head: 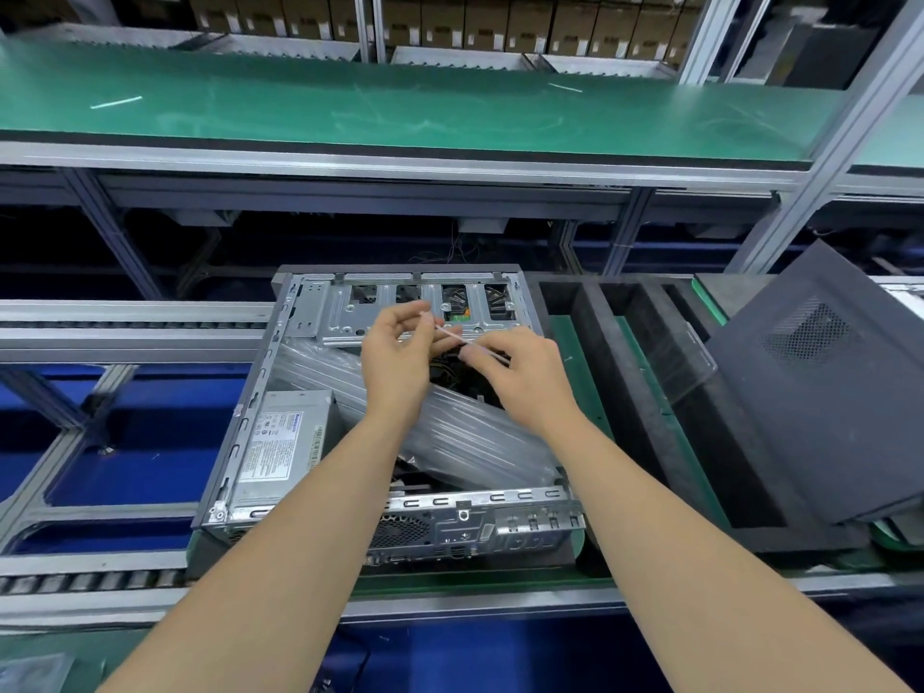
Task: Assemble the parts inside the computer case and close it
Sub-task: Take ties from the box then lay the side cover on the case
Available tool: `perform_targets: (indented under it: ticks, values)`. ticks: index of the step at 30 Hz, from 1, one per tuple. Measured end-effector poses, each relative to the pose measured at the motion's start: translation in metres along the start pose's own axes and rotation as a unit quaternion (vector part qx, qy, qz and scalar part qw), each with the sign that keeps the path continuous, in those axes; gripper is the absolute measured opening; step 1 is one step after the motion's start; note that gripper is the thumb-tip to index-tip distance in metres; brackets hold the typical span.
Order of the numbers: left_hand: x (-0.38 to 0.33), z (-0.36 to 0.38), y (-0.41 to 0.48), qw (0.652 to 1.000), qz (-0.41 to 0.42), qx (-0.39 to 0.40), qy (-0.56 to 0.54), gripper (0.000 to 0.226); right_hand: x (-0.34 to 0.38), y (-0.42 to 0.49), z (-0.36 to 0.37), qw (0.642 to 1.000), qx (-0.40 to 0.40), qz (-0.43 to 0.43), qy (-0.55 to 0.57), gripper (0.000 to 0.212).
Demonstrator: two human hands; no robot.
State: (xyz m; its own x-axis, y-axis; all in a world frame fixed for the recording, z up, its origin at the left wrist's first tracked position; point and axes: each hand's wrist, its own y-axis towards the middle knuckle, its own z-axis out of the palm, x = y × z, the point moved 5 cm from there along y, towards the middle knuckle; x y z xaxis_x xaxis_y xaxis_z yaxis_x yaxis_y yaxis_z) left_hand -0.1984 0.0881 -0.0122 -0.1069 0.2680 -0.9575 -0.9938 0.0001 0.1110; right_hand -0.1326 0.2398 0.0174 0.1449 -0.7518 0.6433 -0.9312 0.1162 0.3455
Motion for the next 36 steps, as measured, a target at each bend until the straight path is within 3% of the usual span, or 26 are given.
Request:
perform_targets:
  ticks: [3,7,9,12,14,16,18,20,24,28,31,36]
  values:
    - [-0.002,-0.011,0.002,0.999,-0.003,-0.042,-0.005,0.015,-0.004,-0.004,-0.010,0.995,-0.084,0.049,0.026,0.011]
    - [-0.007,-0.022,0.002,0.989,0.036,-0.076,0.126,0.013,-0.013,-0.012,-0.024,0.966,-0.199,0.161,0.023,0.018]
    - [-0.008,-0.020,0.000,0.975,0.049,-0.063,0.205,0.015,-0.009,-0.013,-0.020,0.970,-0.160,0.176,-0.039,0.022]
    - [-0.011,-0.017,-0.002,0.958,0.082,-0.075,0.265,0.010,0.000,-0.017,0.004,0.966,-0.009,0.179,-0.184,0.024]
    - [-0.015,-0.017,-0.003,0.951,0.111,-0.086,0.277,0.009,-0.002,-0.021,0.019,0.949,0.091,0.222,-0.206,0.033]
    - [-0.020,-0.017,-0.004,0.938,0.155,-0.102,0.294,0.011,-0.009,-0.023,0.028,0.933,0.164,0.286,-0.142,0.027]
    - [-0.025,-0.018,-0.007,0.924,0.186,-0.123,0.309,0.013,-0.011,-0.023,0.028,0.930,0.143,0.339,-0.023,0.012]
    - [-0.028,-0.018,-0.009,0.920,0.192,-0.132,0.315,0.015,-0.013,-0.022,0.030,0.921,0.079,0.373,0.080,0.038]
    - [-0.030,-0.024,-0.010,0.915,0.184,-0.160,0.320,0.013,-0.017,-0.017,0.042,0.878,0.047,0.431,0.201,0.043]
    - [-0.030,-0.033,-0.010,0.913,0.146,-0.197,0.326,0.010,-0.026,-0.009,0.045,0.823,0.033,0.468,0.320,0.037]
    - [-0.025,-0.031,-0.011,0.919,0.108,-0.200,0.322,0.011,-0.029,-0.007,0.047,0.805,0.015,0.476,0.354,0.040]
    - [-0.008,-0.040,-0.015,0.941,-0.033,-0.260,0.213,0.010,-0.031,0.000,0.052,0.792,0.050,0.506,0.338,0.047]
